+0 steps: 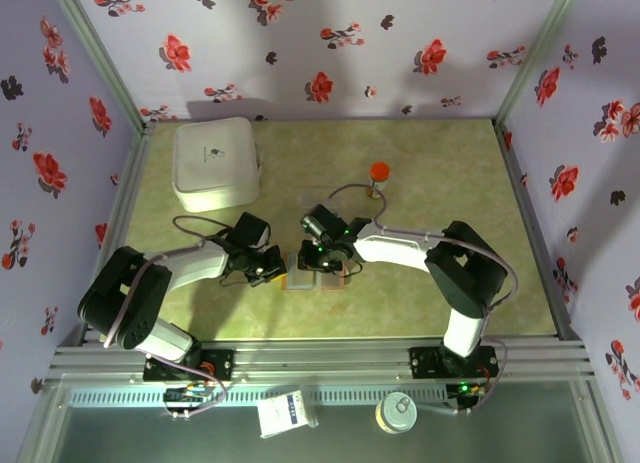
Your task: Take the credit cards out of the card holder
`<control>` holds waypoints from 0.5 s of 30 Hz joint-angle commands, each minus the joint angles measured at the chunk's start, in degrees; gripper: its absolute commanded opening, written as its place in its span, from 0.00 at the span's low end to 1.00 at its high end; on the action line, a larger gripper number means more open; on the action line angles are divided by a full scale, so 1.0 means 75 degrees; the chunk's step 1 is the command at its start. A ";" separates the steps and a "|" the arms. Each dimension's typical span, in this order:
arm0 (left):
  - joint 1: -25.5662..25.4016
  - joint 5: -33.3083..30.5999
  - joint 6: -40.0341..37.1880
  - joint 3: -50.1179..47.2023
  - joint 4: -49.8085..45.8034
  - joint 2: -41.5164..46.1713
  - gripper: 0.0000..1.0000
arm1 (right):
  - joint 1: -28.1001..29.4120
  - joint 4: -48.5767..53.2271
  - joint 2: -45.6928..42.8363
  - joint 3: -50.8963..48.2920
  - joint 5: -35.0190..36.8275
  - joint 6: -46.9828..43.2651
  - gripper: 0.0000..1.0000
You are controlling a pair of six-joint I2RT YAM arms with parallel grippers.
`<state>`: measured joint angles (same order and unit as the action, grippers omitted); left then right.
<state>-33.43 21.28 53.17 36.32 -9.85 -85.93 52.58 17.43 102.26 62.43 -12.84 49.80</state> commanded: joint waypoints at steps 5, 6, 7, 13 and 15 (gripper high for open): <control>0.0034 -0.0021 -0.0163 -0.0131 -0.0200 -0.0144 0.04 | 0.0081 0.0450 0.0235 0.0184 0.0196 0.0074 0.25; 0.0029 -0.0024 -0.0162 -0.0132 -0.0199 -0.0144 0.04 | 0.0084 0.0487 0.0228 0.0189 0.0228 0.0064 0.25; 0.0033 -0.0024 -0.0171 -0.0133 -0.0199 -0.0148 0.04 | 0.0081 0.0517 0.0198 0.0185 0.0256 0.0053 0.24; 0.0036 -0.0019 -0.0173 -0.0137 -0.0208 -0.0180 0.04 | 0.0081 0.0781 0.0019 0.0195 0.0550 -0.0019 0.24; 0.0038 -0.0025 -0.0181 -0.0124 -0.0211 -0.0184 0.04 | 0.0083 0.0849 -0.0039 0.0192 0.0618 -0.0051 0.24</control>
<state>-33.36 21.52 53.17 36.32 -9.80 -86.04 52.77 20.86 103.28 62.57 -10.85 49.71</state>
